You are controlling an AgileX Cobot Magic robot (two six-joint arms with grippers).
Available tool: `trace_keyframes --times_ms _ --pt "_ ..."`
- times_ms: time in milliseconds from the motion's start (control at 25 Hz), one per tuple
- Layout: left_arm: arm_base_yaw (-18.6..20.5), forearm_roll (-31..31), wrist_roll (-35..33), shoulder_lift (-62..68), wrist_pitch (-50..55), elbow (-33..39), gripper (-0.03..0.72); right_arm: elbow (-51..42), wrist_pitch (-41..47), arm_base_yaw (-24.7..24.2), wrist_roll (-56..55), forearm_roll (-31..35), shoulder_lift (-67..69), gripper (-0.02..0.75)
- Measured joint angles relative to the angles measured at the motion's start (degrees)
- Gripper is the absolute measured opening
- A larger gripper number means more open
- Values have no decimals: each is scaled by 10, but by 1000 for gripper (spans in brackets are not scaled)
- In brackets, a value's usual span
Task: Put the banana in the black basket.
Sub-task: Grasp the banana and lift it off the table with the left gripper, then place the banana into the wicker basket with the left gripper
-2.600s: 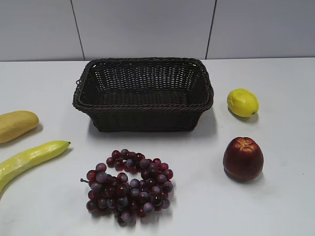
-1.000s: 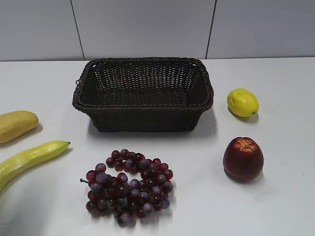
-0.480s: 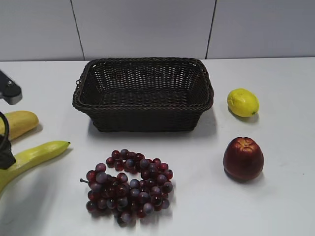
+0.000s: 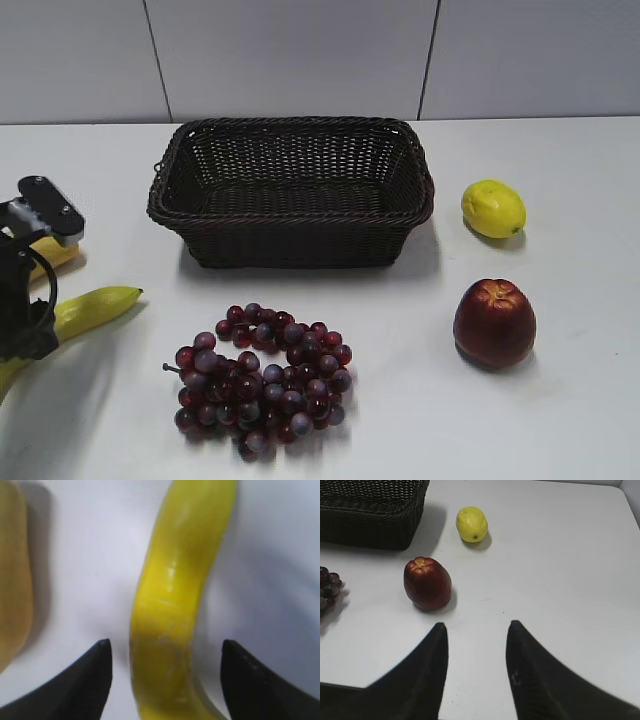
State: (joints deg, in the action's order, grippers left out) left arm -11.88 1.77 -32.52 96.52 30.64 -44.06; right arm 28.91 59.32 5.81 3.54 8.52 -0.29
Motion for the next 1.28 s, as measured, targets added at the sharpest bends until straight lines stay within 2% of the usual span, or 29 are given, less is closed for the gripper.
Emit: trace_keyframes --times_ms 120,240,360,640,760,960,1120,1280 --pt "0 0 0 18 -5 0 620 0 0 0 0 0 0 298" --pt "0 0 0 27 -5 0 552 0 0 0 0 0 0 298" --pt "0 6 0 25 6 -3 410 0 0 0 0 0 0 298" --pt "0 9 0 -21 152 -49 402 0 0 0 0 0 0 298" --pt "0 21 -15 -55 236 -108 402 0 0 0 0 0 0 298" --pt "-1 60 -105 -82 359 -254 402 0 0 0 0 0 0 298" --pt "-2 87 -163 -70 384 -374 402 0 0 0 0 0 0 298" --pt "-20 90 -196 -22 388 -494 402 0 0 0 0 0 0 298"
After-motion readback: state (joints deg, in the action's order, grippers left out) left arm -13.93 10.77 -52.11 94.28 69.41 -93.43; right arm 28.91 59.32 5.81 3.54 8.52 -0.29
